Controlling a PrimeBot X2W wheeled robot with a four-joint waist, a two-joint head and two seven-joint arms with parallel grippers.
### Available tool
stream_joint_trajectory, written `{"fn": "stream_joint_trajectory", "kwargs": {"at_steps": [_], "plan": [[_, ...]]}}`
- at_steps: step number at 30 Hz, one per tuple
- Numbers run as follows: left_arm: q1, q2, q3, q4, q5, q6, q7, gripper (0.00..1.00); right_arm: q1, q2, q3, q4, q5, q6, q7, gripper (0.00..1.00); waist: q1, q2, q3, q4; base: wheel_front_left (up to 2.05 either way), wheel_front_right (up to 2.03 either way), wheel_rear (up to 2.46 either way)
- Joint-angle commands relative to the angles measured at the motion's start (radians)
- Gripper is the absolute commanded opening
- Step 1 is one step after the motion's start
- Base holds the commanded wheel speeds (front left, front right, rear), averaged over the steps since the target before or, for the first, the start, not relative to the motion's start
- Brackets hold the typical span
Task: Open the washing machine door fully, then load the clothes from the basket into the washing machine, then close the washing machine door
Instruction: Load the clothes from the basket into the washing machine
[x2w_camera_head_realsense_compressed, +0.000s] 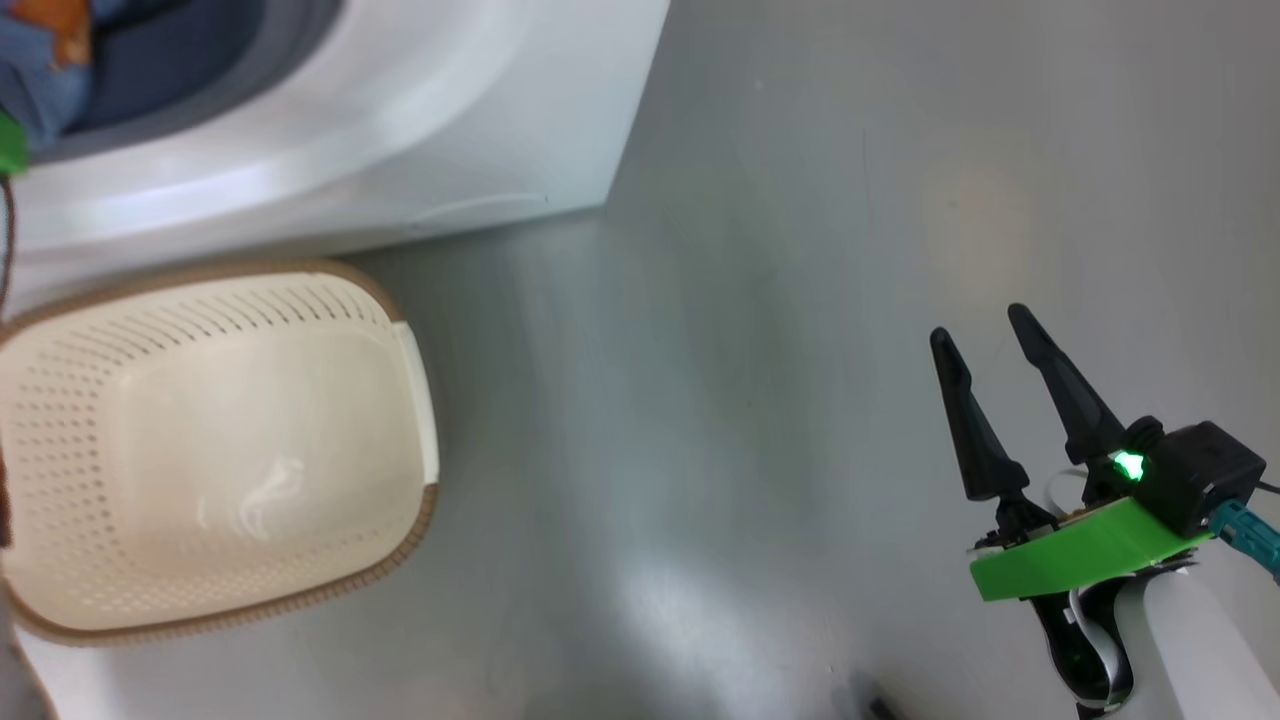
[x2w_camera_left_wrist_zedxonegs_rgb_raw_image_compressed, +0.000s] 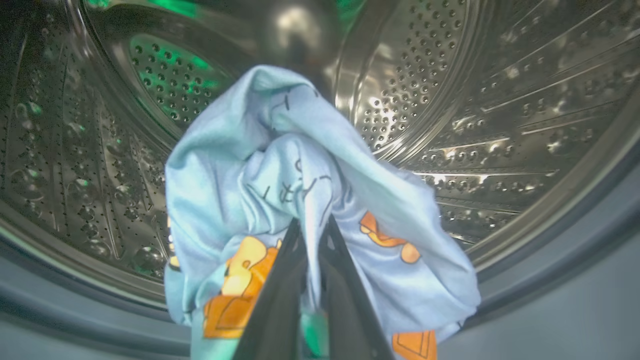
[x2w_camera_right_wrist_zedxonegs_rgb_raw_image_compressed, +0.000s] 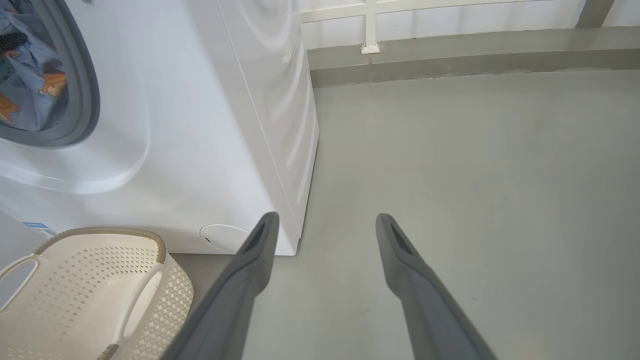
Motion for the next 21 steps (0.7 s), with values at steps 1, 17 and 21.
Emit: {"fn": "stream_joint_trajectory", "kwargs": {"at_steps": [1,17,21], "plan": [[-0.051,0.061,0.004,0.002,0.014,0.0,0.0,0.0,-0.001,-0.001,0.022,-0.027,0.01,0.003,-0.005,1.0,0.0,0.0,0.101,-0.027,0.0,0.0,0.0],[-0.314,0.074,-0.066,0.143,0.068,0.03,-0.097,0.0,-0.044,0.016,0.041,-0.04,0.008,0.003,-0.005,1.0,0.0,0.0,0.244,-0.017,0.0,0.0,0.0],[-0.331,0.08,-0.072,0.033,0.098,0.062,-0.112,0.0,-0.05,0.016,0.047,-0.04,0.013,0.003,-0.005,1.0,0.0,0.0,0.251,-0.021,0.0,0.0,0.0]]}}
